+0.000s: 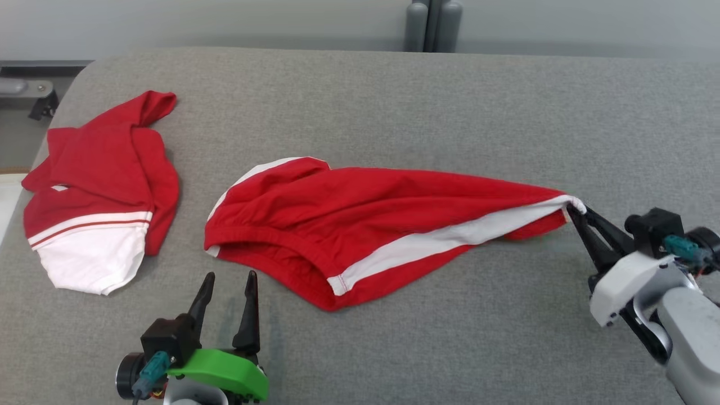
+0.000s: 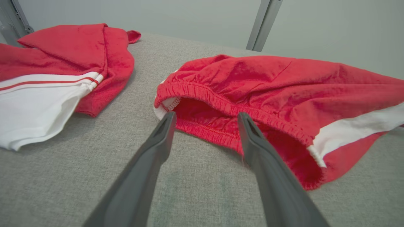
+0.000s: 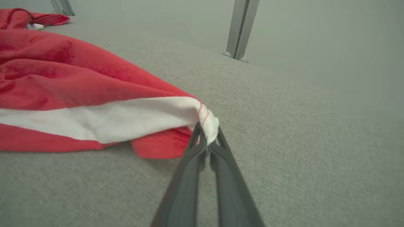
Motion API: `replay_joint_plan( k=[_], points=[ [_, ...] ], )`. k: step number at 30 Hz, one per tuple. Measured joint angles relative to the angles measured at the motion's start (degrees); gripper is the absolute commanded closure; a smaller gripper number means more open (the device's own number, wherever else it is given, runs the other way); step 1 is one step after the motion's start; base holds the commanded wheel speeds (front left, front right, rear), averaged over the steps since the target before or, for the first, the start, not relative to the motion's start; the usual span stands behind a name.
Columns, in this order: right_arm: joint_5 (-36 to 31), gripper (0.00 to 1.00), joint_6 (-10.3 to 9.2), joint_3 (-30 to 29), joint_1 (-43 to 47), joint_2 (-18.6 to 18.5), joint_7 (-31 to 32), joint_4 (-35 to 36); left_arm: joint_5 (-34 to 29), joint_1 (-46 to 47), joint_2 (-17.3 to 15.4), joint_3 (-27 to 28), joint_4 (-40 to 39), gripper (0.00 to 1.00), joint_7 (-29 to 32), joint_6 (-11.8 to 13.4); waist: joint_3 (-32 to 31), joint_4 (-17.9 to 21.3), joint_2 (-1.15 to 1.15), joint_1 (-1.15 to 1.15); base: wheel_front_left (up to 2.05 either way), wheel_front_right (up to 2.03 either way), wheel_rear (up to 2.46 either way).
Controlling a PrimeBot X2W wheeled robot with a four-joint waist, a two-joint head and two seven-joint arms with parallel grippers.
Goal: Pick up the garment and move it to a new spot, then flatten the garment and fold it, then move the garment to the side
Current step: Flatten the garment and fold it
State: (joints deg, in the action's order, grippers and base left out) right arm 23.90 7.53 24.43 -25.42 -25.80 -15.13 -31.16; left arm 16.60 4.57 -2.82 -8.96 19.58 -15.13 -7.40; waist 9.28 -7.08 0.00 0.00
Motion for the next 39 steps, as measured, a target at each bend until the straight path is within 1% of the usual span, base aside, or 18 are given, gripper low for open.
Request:
replay_joint_plan(
  k=[2,6,9,12,17,20,24,30,33,39],
  points=[
    [-1.51,0.0,0.0,-2.44,1.93,0.8,0.0,-1.2,0.0,0.3,-0.01,-0.26,-0.12,0.0,0.0,0.0,0.07,0.87,0.0,0.0,0.0,0.0,0.0],
    [-6.17,0.0,0.0,-10.79,4.16,4.04,-0.01,-0.01,0.0,0.73,-0.01,-0.87,-0.57,0.0,0.0,0.0,-0.05,2.5,0.0,0.0,0.0,0.0,0.0],
    [-10.77,0.0,-0.01,-17.81,6.3,7.25,-0.01,3.9,-0.01,0.74,0.0,-1.21,-0.93,0.0,0.0,0.0,-0.38,3.47,0.0,0.0,0.0,0.0,0.0],
    [-14.86,0.0,-0.01,-22.85,8.53,11.2,-0.01,9.07,0.0,0.74,-0.01,-1.86,-1.23,0.0,0.0,0.0,-0.95,4.11,0.0,0.0,0.0,0.0,0.0],
    [-18.27,0.0,-0.01,-27.47,12.38,16.95,-0.01,15.55,0.26,0.41,-0.01,-3.21,-1.3,0.0,0.01,0.0,-2.28,4.98,0.0,0.0,0.0,0.0,0.0],
    [-18.69,0.0,-0.01,-28.81,14.87,19.3,-0.01,16.71,0.88,-0.62,0.0,-4.11,-1.05,0.0,0.0,0.0,-3.26,5.48,0.0,0.0,0.0,0.0,0.0],
    [-19.3,0.0,0.0,-28.44,17.65,20.85,-0.01,16.86,1.32,-1.66,-0.01,-5.72,-0.32,0.0,0.0,0.0,-4.33,6.37,0.0,0.0,0.0,0.0,0.0],
    [-19.35,0.0,-0.01,-27.36,18.53,21.51,-0.01,16.63,3.69,-1.85,0.0,-8.21,1.82,0.0,0.0,0.0,-4.59,7.89,0.0,0.0,0.0,0.0,0.0],
    [-19.35,0.0,-0.01,-26.58,18.59,21.56,-0.01,16.48,5.34,-1.56,0.01,-10.2,4.21,0.0,0.0,0.0,-4.11,8.43,0.0,0.0,0.0,0.0,0.0],
    [-19.36,0.0,-0.01,-25.65,17.96,21.64,-0.01,16.57,9.17,1.09,0.01,-12.68,7.99,0.0,0.0,0.0,-2.7,9.39,0.0,0.0,0.0,0.0,0.0]
  ],
)
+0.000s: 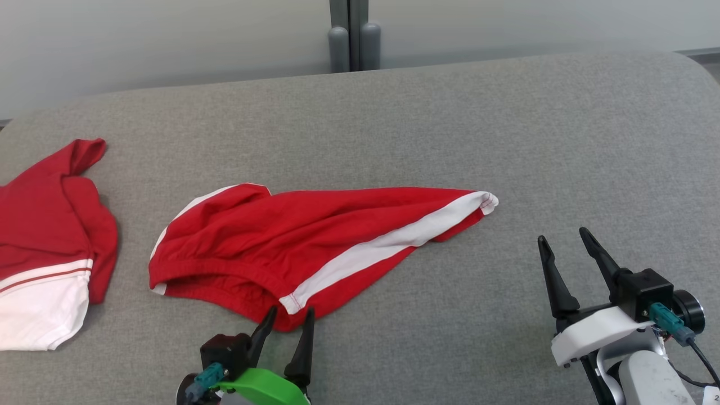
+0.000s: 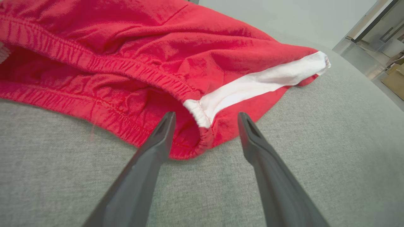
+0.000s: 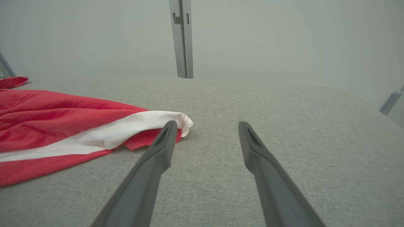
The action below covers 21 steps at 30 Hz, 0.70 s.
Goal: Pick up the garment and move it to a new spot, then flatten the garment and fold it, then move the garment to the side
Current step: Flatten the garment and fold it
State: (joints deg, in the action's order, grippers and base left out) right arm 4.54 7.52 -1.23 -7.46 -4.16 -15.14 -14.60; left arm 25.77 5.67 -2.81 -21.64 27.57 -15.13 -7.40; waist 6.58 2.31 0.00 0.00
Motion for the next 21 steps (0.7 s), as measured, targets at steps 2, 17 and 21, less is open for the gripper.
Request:
replay_joint_plan(
  k=[2,17,21],
  points=[
    [-0.02,0.0,0.01,0.11,-0.32,-0.02,0.0,0.02,0.9,0.65,0.0,-0.48,0.76,0.0,0.0,0.0,0.5,0.27,0.0,0.0,0.0,0.0,0.0],
    [0.42,0.0,0.0,0.16,-0.77,-0.59,0.0,-1.07,3.68,2.02,0.04,1.77,-3.26,1.0,0.0,0.0,1.82,-2.7,0.0,0.0,0.0,0.0,0.0],
    [0.89,0.0,0.01,1.21,-0.86,-0.44,0.0,-2.36,2.16,0.29,0.02,4.99,-4.78,1.0,0.0,0.0,1.75,-4.97,0.0,0.0,0.0,0.0,0.0]
  ],
)
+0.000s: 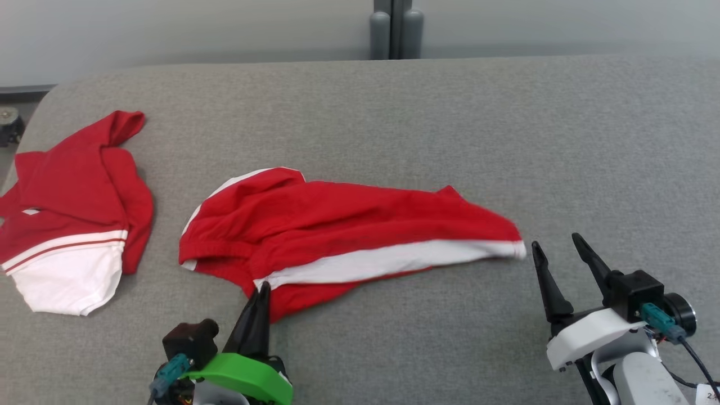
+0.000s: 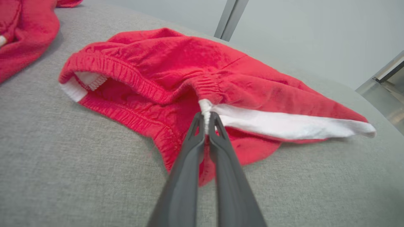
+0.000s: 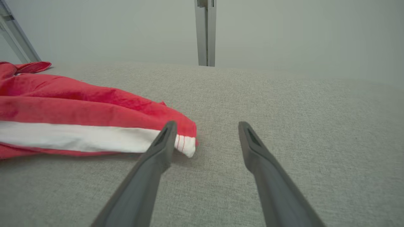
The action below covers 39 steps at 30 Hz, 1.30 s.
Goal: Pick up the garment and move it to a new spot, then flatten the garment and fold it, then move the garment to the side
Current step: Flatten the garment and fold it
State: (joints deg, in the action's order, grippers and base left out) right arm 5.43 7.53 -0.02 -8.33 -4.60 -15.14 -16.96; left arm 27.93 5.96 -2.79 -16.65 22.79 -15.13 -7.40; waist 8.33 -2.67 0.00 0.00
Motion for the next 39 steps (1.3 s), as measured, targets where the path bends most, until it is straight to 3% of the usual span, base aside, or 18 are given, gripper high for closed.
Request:
replay_joint_plan(
  k=[11,29,31,33,34,39],
  points=[
    [2.79,0.0,0.0,5.36,-0.73,-0.44,0.0,-6.86,-1.53,-1.19,-0.02,1.98,-0.31,1.0,0.0,0.0,0.68,-4.79,0.0,0.0,0.0,0.0,0.0],
    [5.23,0.0,-0.01,8.69,1.69,-1.12,0.0,-7.99,-1.52,-0.54,-0.02,-0.07,-0.68,1.0,0.0,0.0,2.88,-4.58,0.0,0.0,0.0,0.0,0.0],
    [4.98,0.57,-0.01,9.11,0.94,-1.38,-0.01,-8.95,-1.52,-0.49,-0.02,-0.19,-0.58,1.0,0.0,0.0,3.2,-4.69,0.0,0.0,0.0,0.0,0.0],
    [4.78,0.96,-0.01,9.31,0.47,-1.54,-0.02,-9.91,-1.51,-0.26,-0.02,-0.31,-0.53,1.0,0.0,0.0,3.41,-4.85,0.0,0.0,0.0,0.0,0.0],
    [4.67,1.0,0.0,9.28,0.28,-1.54,-0.04,-10.39,-1.51,-0.15,-0.02,-0.34,-0.51,1.0,0.0,0.0,3.46,-4.91,0.0,0.0,0.0,0.0,0.0],
    [5.01,1.0,-0.01,8.76,-0.18,-1.68,-0.07,-10.2,-1.49,-0.01,-0.02,-0.14,-0.76,1.0,0.0,0.0,3.36,-4.91,0.0,0.0,0.0,0.0,0.0]
  ],
)
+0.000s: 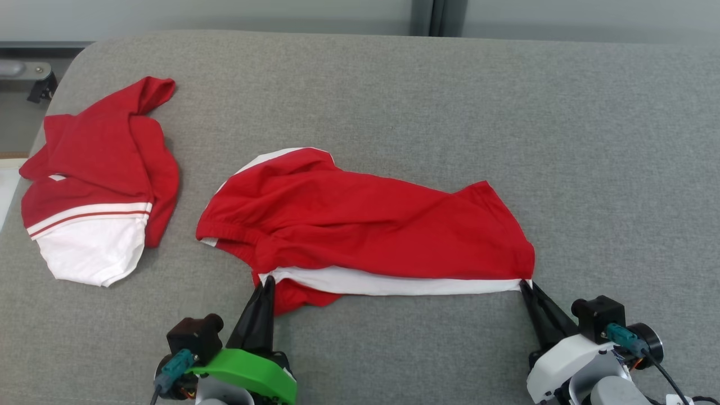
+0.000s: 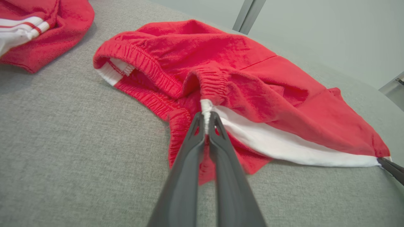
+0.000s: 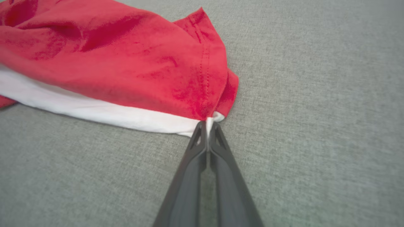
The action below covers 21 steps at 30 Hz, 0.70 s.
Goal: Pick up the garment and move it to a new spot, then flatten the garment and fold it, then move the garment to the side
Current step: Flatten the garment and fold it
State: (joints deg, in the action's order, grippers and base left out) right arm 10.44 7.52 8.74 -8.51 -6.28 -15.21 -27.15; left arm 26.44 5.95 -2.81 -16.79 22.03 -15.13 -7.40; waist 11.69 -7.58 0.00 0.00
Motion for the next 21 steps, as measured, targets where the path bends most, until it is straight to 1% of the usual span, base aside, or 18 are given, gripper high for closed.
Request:
replay_joint_plan(
  k=[3,6,8,10,13,15,17,19,21],
  points=[
    [0.85,1.0,0.0,-0.23,0.6,-0.05,0.07,3.01,-0.44,-0.01,-0.01,0.05,-1.46,1.0,0.0,0.0,-0.5,0.32,0.0,0.0,0.0,0.0,0.0],
    [2.57,1.0,0.01,-0.46,0.85,-0.52,0.07,8.01,-1.56,0.02,-0.09,0.07,-4.1,1.0,0.0,0.0,-1.38,0.76,0.0,0.0,0.0,0.0,0.0],
    [4.76,1.0,0.0,-0.77,0.76,-0.83,0.08,12.45,-1.93,0.52,-0.97,-0.49,-6.78,1.0,0.01,0.0,-2.12,1.24,0.0,0.0,0.0,0.0,0.0],
    [7.02,1.0,0.0,-1.19,0.29,-1.27,0.08,16.81,-1.97,1.81,-2.57,-1.31,-9.66,1.0,0.01,0.0,-2.81,1.79,0.0,0.0,0.0,0.0,0.0],
    [10.93,1.0,0.0,-2.21,-2.66,-2.48,0.08,23.24,-1.34,5.81,-6.43,-3.15,-14.36,1.0,0.01,0.0,-3.79,2.96,0.0,0.0,0.0,0.0,0.0],
    [13.88,1.0,0.0,-3.11,-5.47,-3.76,0.07,26.97,0.08,9.93,-10.12,-4.76,-17.31,1.0,0.01,0.0,-4.43,3.96,0.0,0.0,0.0,0.0,0.0],
    [16.15,1.0,0.0,-3.42,-8.66,-5.47,0.08,29.49,2.56,14.62,-13.93,-6.87,-19.16,1.0,0.0,0.0,-4.95,4.94,0.0,0.0,0.0,0.0,0.0],
    [18.02,1.0,0.0,-3.34,-12.56,-8.04,0.07,31.3,5.7,20.17,-18.17,-9.57,-21.01,1.0,0.96,0.0,-5.45,6.08,0.0,0.0,0.0,0.0,0.0],
    [19.53,1.0,0.0,-3.5,-16.33,-9.94,0.08,32.29,9.18,25.54,-20.74,-10.16,-23.08,1.0,2.56,0.0,-5.78,7.16,0.0,0.0,0.0,0.0,0.0]
  ],
)
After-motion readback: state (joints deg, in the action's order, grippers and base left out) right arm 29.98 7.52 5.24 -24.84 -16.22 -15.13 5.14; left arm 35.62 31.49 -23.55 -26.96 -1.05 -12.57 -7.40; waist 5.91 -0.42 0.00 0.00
